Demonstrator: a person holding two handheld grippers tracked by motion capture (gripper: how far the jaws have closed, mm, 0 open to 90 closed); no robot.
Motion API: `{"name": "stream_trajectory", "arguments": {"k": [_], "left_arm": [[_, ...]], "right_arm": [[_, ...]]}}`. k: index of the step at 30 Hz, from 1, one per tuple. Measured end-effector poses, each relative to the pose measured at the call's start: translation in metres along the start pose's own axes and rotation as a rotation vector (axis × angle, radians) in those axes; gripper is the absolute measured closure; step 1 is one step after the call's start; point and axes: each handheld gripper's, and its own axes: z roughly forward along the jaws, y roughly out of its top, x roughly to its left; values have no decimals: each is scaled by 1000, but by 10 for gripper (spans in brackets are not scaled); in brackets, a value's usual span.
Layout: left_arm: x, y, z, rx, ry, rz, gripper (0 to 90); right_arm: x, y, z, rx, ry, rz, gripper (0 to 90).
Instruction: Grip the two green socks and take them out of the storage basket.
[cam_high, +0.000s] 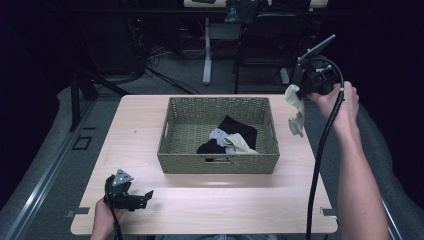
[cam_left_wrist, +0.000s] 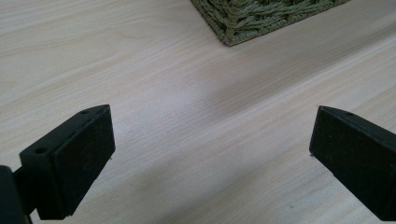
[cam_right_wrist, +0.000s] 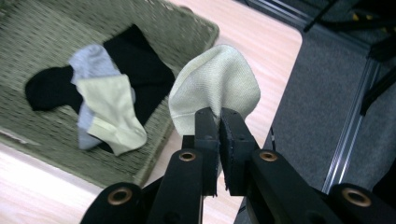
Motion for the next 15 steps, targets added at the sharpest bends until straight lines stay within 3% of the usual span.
{"name": "stream_trajectory", "arguments": {"k": [2, 4, 9, 10, 15], "left_arm": [[0, 0, 0, 5, -2, -1, 2], [0, 0, 0, 5, -2, 0, 2], [0, 0, 0, 8, -1, 1, 2], [0, 0, 0, 7, 0, 1, 2], [0, 0, 0, 7, -1, 1, 2]], "right_arm": [[-9, -12, 19, 22, 10, 22, 866], [-11, -14, 23, 27, 14, 27, 866], [-19, -31, 54, 57, 34, 58, 866], [-22, -38, 68, 71, 40, 70, 866], [-26, -48, 90, 93, 51, 85, 867]]}}
